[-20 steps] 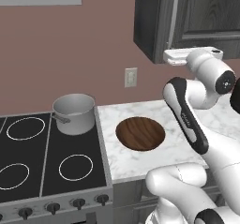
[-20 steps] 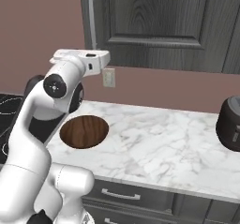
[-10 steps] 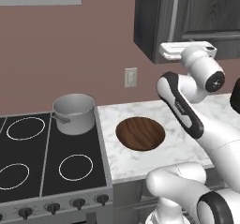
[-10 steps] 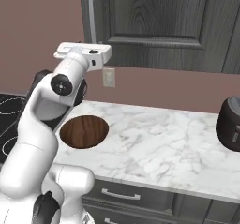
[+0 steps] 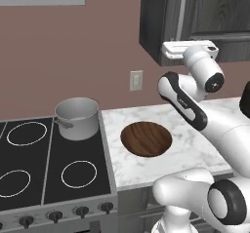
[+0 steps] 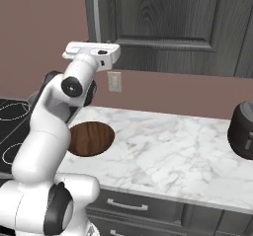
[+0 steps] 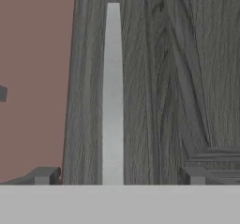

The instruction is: Open the cabinet and move the ladle to the pot. Then close the cabinet.

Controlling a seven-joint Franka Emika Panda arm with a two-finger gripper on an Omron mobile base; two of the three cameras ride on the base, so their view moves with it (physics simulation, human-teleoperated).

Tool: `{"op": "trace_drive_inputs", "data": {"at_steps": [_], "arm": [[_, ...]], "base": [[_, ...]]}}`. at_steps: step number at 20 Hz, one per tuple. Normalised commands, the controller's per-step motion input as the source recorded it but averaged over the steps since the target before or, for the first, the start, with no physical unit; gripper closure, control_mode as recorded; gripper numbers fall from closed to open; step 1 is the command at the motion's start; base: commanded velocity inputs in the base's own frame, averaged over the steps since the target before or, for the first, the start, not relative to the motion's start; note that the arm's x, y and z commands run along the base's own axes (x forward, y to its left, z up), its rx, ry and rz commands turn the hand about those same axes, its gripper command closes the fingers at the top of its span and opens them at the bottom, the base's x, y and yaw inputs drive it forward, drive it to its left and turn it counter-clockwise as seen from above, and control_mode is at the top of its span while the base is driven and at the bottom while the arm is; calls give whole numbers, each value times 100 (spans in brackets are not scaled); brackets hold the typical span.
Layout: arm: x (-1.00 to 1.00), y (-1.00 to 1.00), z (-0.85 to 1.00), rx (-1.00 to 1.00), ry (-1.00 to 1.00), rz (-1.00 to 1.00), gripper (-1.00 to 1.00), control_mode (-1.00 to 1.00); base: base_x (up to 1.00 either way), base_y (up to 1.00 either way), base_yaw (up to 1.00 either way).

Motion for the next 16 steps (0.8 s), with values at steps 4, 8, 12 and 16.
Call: {"op": "trace_drive_inputs", "data": {"at_steps": [4,8,12,16], "arm": [[19,0,18,0,0,0,-100,-100],[12,0,13,0,0,0,-100,-100],[14,0,6,0,0,0,-100,-100],[21,0,0,0,2,0,-100,-100]], "base": [[0,0,0],[0,0,0],[0,0,0],[0,0,0]]}}
